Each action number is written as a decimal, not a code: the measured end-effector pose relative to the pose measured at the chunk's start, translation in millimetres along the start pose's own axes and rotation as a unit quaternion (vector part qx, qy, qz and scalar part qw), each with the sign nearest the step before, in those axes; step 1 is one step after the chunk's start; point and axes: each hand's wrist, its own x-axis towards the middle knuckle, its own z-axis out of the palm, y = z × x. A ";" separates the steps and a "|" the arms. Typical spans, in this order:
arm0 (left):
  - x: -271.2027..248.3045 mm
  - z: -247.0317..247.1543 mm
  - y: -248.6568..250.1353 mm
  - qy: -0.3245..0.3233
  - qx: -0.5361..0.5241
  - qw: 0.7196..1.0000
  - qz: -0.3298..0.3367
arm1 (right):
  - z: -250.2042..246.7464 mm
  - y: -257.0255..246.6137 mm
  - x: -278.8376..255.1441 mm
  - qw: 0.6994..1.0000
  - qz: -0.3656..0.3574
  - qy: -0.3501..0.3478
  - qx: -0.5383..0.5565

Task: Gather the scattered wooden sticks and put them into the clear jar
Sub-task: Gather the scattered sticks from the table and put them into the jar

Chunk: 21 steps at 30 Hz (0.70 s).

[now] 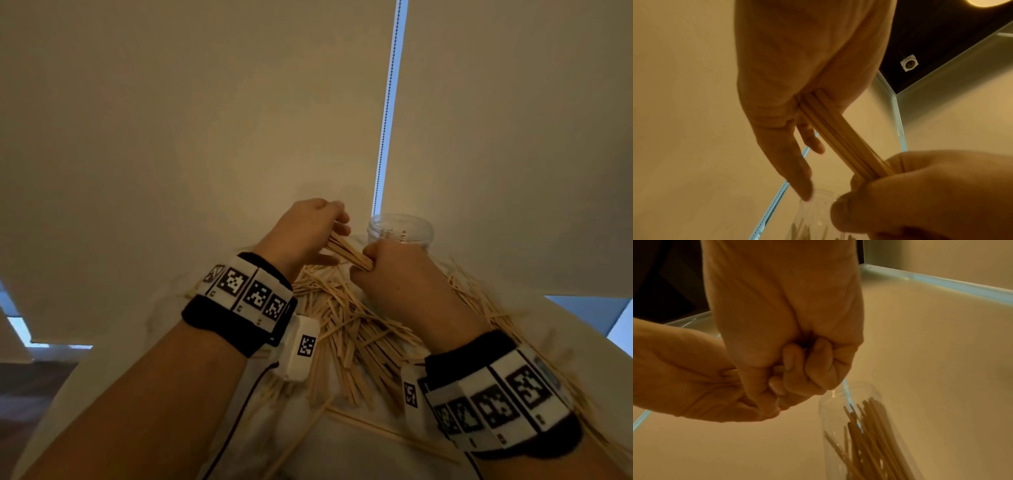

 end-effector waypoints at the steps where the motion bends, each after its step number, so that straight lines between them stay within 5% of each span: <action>1: -0.6 2.0 -2.9 -0.008 0.021 1.000 -0.007 | 0.1 2.4 0.3 1.000 0.004 0.002 -0.009; 6: -1.9 7.1 -14.8 -0.096 0.178 0.978 0.047 | 2.6 16.0 0.3 0.998 0.009 -0.007 -0.058; 10: 3.4 3.4 -16.8 -0.064 0.122 0.989 0.052 | -2.8 18.4 1.4 0.998 -0.004 -0.011 -0.060; 15: 10.5 -8.4 -16.2 0.011 0.037 0.997 0.062 | -19.0 31.5 5.0 0.993 0.025 0.095 -0.071; 21: 5.4 3.3 -13.6 -0.052 0.004 0.995 0.083 | -15.6 20.9 4.1 0.990 -0.008 0.130 -0.052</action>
